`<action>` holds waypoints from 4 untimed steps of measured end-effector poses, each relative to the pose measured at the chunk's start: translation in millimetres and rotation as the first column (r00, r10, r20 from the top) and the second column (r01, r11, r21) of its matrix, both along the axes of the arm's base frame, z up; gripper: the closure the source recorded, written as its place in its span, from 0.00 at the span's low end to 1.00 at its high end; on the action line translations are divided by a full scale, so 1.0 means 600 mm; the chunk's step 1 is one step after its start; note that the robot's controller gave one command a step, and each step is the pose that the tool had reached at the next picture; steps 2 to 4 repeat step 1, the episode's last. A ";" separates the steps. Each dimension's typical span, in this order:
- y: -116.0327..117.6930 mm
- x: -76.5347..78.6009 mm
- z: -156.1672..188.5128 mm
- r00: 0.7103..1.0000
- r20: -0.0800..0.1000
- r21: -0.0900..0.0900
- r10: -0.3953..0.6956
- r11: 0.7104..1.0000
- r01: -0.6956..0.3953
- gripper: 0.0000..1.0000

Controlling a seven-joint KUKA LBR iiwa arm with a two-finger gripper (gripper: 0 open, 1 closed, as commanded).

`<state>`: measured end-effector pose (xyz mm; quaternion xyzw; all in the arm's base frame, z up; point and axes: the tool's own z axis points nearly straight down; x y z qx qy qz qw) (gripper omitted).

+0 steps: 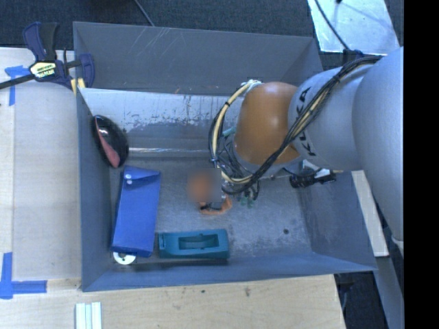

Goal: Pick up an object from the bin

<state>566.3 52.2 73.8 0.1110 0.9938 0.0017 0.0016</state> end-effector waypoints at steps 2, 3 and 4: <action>-0.057 -0.076 0.231 1.000 -0.001 -0.003 0.010 1.000 -0.010 1.00; -0.057 -0.076 0.231 1.000 -0.001 -0.003 0.010 1.000 -0.010 1.00; -0.057 -0.076 0.231 1.000 -0.001 -0.003 0.010 1.000 -0.010 1.00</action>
Offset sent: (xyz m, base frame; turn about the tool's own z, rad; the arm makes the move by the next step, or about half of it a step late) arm 0.0000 0.0000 0.0000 0.0000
